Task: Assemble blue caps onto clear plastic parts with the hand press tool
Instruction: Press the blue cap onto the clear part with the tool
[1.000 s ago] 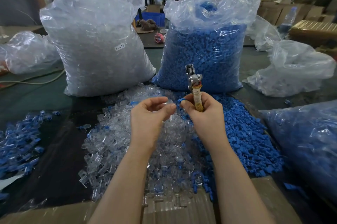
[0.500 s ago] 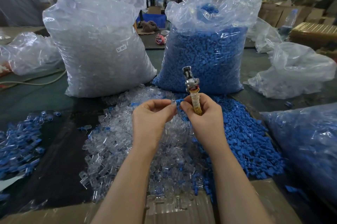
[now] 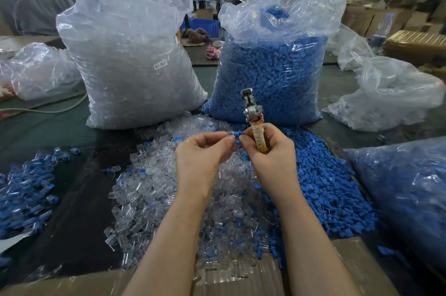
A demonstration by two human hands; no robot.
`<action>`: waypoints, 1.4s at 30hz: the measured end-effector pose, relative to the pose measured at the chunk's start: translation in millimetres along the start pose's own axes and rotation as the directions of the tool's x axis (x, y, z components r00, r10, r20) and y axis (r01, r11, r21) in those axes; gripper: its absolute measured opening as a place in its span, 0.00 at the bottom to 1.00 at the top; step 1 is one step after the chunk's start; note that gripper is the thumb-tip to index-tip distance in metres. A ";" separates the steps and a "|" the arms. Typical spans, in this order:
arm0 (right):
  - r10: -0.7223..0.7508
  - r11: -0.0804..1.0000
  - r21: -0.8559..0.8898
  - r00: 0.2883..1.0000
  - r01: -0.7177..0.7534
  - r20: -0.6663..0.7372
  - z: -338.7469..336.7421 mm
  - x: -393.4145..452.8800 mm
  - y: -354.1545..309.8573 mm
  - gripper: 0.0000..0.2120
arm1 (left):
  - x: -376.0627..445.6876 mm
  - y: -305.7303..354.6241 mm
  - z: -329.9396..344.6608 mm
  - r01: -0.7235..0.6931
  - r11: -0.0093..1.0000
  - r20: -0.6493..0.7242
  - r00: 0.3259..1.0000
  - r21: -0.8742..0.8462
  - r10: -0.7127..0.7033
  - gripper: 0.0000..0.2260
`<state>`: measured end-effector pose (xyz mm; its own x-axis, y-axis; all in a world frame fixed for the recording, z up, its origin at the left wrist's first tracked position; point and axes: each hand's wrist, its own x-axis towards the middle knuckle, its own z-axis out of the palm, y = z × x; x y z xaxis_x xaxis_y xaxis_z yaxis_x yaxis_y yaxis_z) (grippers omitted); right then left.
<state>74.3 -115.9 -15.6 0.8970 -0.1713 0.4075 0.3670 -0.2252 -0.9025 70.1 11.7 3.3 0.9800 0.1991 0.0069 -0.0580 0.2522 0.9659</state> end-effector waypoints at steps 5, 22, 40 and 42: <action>-0.018 1.000 0.006 1.000 0.018 -0.015 -0.9 0.2 0.1 0.05 | -2.3 3.0 1.3 0.002 1.000 0.007 1.000 -0.009 -0.002 0.04; -0.011 0.999 -0.048 1.000 0.010 -0.022 0.5 1.5 1.2 0.02 | -4.7 -0.6 8.0 -0.073 0.994 -0.027 0.997 0.084 0.076 0.06; 0.070 0.995 -0.080 0.991 -0.061 0.117 -6.8 4.2 -6.8 0.04 | -2.5 -6.9 7.3 -0.186 0.959 -0.078 0.975 0.215 0.207 0.05; 0.080 0.988 -0.143 0.986 -0.059 0.144 -12.8 5.8 -7.1 0.05 | -0.9 -7.0 6.2 -0.172 0.973 -0.077 0.980 0.153 0.185 0.05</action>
<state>73.7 -127.5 -5.0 0.9497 -0.0485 0.3095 0.2741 -0.3496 -0.8959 70.8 3.9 -1.9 0.9344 0.3151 0.1659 -0.1961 0.0667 0.9783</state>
